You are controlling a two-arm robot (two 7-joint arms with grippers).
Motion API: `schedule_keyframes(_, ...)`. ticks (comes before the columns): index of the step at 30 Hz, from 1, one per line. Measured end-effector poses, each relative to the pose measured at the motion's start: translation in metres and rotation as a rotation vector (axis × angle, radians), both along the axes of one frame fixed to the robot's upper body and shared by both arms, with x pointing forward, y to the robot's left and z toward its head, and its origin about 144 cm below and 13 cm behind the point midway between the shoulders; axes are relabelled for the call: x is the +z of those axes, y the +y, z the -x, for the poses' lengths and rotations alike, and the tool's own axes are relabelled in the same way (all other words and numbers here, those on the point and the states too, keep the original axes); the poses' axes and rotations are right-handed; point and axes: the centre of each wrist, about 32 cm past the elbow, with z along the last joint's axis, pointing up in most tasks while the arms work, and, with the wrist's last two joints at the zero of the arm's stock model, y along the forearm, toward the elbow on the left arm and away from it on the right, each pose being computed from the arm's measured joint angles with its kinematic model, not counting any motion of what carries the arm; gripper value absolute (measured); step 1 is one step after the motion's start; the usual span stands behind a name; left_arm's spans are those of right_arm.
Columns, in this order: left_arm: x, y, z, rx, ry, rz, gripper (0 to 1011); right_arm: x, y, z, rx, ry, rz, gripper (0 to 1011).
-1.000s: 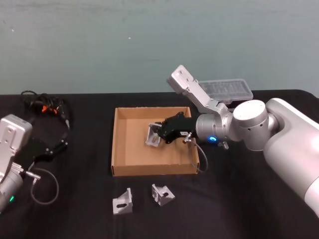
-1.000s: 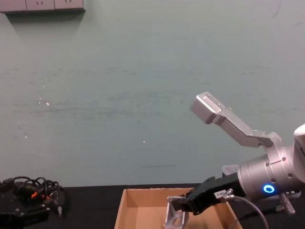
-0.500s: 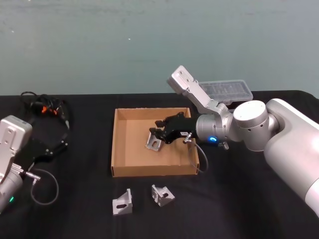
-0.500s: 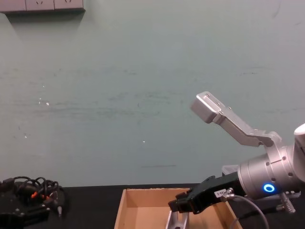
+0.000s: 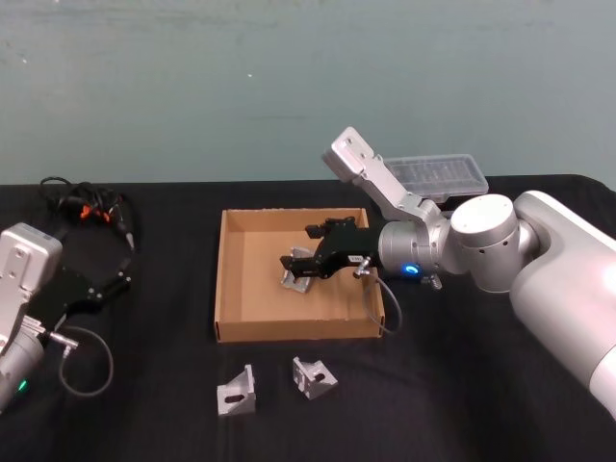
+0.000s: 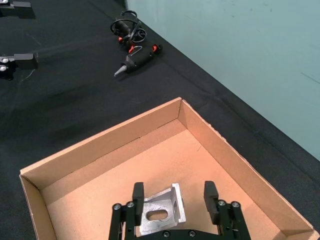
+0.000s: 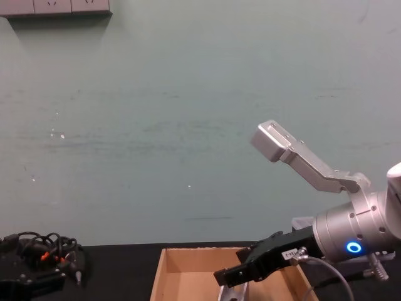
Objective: Use one hand to pick up the angle iron from the table and place it into the box.
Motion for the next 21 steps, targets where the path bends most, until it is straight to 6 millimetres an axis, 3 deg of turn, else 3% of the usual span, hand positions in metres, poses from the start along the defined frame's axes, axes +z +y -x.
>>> schedule_keyframes(9,0.000,0.000,0.000,0.000,0.000,0.000,1000,0.002,-0.010,0.018,0.034,-0.077,-0.071,997)
schedule_keyframes(21,0.000,0.000,0.000,0.000,0.000,0.000,1000,0.005,-0.035,0.054,0.097,-0.162,-0.185,1004)
